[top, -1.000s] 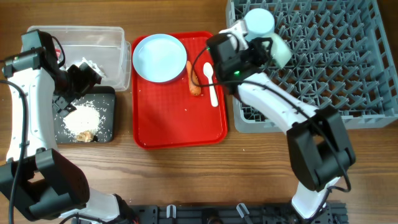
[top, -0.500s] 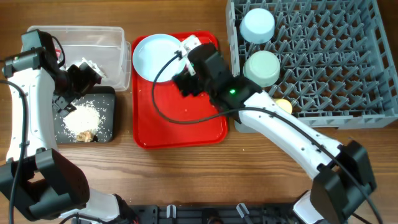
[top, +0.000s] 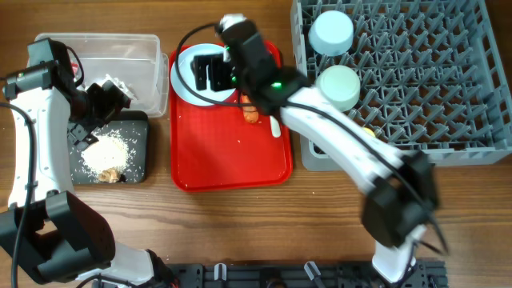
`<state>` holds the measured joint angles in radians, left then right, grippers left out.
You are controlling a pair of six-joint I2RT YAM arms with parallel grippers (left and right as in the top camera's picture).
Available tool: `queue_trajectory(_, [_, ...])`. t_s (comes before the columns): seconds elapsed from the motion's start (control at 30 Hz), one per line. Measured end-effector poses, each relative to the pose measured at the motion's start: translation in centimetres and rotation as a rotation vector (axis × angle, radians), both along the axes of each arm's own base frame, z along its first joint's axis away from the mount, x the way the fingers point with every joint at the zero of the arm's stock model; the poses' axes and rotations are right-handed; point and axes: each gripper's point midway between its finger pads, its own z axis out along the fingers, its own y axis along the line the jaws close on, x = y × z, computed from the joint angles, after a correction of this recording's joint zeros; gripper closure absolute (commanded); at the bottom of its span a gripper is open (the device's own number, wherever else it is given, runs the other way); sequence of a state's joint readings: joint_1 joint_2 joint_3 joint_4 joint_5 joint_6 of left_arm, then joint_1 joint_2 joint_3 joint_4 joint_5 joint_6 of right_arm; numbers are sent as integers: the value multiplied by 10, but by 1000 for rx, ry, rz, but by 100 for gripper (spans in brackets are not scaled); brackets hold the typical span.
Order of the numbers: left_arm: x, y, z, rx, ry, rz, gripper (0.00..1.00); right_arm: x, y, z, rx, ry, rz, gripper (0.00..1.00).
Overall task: Sort waste into correct bins and load items into the dishwasher rack
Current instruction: 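Reach the right gripper to the blue plate and grasp its rim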
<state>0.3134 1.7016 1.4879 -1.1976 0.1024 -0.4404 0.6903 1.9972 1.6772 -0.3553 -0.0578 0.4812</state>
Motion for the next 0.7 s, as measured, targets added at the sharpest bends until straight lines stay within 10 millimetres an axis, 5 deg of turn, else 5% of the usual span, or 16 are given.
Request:
queue_trajectory(0.03, [0,0,0,0,0,0,0,1,4,-48,-30,91,-13,7])
queue_trajectory(0.13, [0,0,0,-1,1,0,0,-6,1,-111,-51,244,-79,19])
queue_trajectory(0.3, [-4,-1,-1,-5,15,0,0,3,-4,-117,-17,266,-192,25])
queue_trajectory(0.43, [-5,-2,-1,-7,20,0,0,3,-8,-147,-46,307,-226,34])
queue_trajectory(0.7, [-8,-3,-1,-11,32,0,0,-5,-23,-171,-118,360,-258,72])
